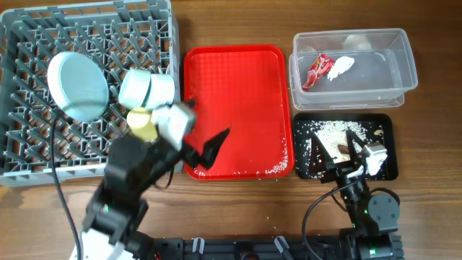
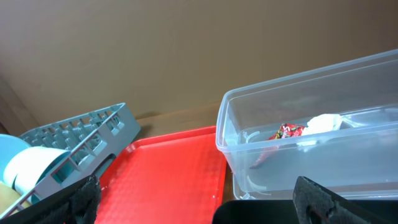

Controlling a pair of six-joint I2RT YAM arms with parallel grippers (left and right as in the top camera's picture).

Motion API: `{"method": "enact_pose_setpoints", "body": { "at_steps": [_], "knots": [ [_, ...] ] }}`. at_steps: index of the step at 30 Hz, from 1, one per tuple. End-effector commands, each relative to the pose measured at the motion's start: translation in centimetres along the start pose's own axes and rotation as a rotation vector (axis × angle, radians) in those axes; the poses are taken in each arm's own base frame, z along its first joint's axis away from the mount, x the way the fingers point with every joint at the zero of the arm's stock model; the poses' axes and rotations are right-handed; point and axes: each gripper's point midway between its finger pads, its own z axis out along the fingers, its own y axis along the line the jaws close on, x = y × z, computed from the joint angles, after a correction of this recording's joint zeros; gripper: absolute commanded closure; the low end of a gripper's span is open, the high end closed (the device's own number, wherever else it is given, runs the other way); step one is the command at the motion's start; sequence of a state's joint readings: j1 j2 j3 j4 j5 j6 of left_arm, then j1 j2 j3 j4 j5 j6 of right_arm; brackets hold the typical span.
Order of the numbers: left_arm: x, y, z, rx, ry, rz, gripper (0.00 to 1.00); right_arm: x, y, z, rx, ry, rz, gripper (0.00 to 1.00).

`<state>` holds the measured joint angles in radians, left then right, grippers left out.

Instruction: Sort waste into correct bins and load items into the dishwasher rack

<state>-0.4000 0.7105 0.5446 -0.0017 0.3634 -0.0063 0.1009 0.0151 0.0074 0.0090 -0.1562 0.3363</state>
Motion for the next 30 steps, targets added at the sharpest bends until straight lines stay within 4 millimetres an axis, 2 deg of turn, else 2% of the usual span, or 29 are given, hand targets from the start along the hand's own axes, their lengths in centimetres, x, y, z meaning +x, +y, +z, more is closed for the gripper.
{"method": "enact_pose_setpoints", "body": {
  "at_steps": [1,2,6,9,14,17,30],
  "knots": [
    [2.5,0.9,-2.5,-0.059,-0.066,0.007,0.00,-0.3,-0.1,-0.1,0.003,-0.014,0.005,0.00],
    [3.4,1.2,-3.5,-0.082,-0.095,0.014,0.00,-0.3,-0.1,-0.1,0.003,-0.014,0.005,0.00],
    [5.3,2.6,-5.5,-0.161,-0.171,0.035,0.00,-0.3,-0.1,-0.1,0.003,-0.014,0.005,0.00],
    [7.0,3.4,-6.0,-0.199,-0.198,0.043,0.00,-0.3,-0.1,-0.1,0.003,-0.014,0.005,0.00],
    [10.7,4.9,-5.9,-0.263,-0.138,0.020,0.00,-0.3,-0.1,-0.1,0.003,-0.014,0.005,0.00],
    [10.7,5.6,-6.1,-0.310,-0.139,0.016,0.00,-0.3,-0.1,-0.1,0.003,-0.014,0.005,0.00],
    [10.8,5.6,-6.1,-0.308,-0.137,0.015,0.00,-0.3,-0.1,-0.1,0.003,-0.014,0.005,0.00]
  ]
}}
